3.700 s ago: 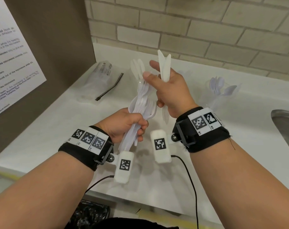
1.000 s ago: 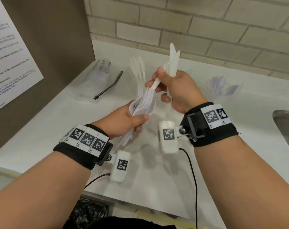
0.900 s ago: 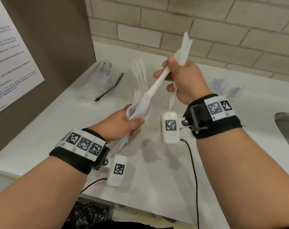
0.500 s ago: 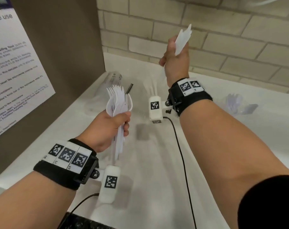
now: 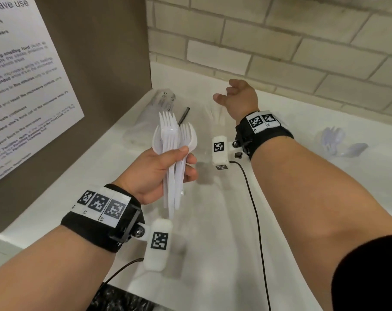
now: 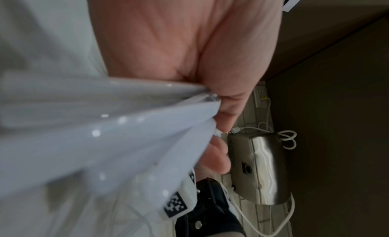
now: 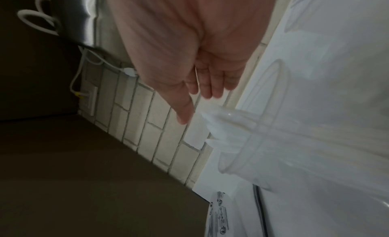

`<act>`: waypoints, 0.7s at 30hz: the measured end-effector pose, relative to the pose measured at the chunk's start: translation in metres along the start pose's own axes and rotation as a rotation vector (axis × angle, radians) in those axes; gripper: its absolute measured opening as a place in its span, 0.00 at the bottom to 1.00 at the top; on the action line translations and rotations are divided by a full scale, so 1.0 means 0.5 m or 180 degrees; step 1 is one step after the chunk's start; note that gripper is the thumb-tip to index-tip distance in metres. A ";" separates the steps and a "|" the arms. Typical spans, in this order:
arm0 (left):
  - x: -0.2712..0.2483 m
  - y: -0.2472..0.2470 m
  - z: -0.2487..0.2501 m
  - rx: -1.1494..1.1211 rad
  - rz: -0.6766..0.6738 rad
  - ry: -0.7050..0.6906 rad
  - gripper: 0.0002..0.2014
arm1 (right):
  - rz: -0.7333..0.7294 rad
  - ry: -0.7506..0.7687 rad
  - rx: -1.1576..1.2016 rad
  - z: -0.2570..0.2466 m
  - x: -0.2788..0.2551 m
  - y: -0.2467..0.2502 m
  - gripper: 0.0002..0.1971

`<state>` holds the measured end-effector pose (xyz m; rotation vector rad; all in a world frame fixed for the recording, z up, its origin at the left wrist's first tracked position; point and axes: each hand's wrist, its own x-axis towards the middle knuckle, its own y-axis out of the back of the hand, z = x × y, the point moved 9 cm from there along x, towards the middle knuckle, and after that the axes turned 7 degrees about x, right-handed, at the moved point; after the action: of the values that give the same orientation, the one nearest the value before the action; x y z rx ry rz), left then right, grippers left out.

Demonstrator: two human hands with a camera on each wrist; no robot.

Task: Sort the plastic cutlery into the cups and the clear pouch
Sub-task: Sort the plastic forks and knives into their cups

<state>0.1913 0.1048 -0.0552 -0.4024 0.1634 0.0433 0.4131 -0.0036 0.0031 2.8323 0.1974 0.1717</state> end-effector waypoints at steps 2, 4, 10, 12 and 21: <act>-0.003 -0.012 -0.001 0.0075 -0.0006 -0.0025 0.09 | 0.0124 0.0115 -0.0161 -0.019 -0.011 0.021 0.31; -0.007 -0.024 -0.001 0.0147 -0.0032 -0.0050 0.07 | 0.0223 0.0225 -0.0031 -0.045 -0.038 0.047 0.24; -0.005 -0.069 -0.010 0.0156 0.0015 -0.0147 0.04 | -0.0729 -0.0191 0.0714 -0.065 -0.242 0.045 0.20; -0.002 -0.095 -0.014 0.0390 -0.0010 -0.0203 0.05 | -0.1300 -0.0595 0.0483 -0.030 -0.310 0.033 0.32; 0.003 -0.187 -0.069 0.0598 -0.0340 0.0070 0.20 | -0.1216 -0.1216 0.1674 0.064 -0.411 0.066 0.14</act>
<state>0.1945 0.0055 -0.0506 -0.2235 0.1659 -0.0812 0.2192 -0.0754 -0.0374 3.1779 0.7854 -0.5787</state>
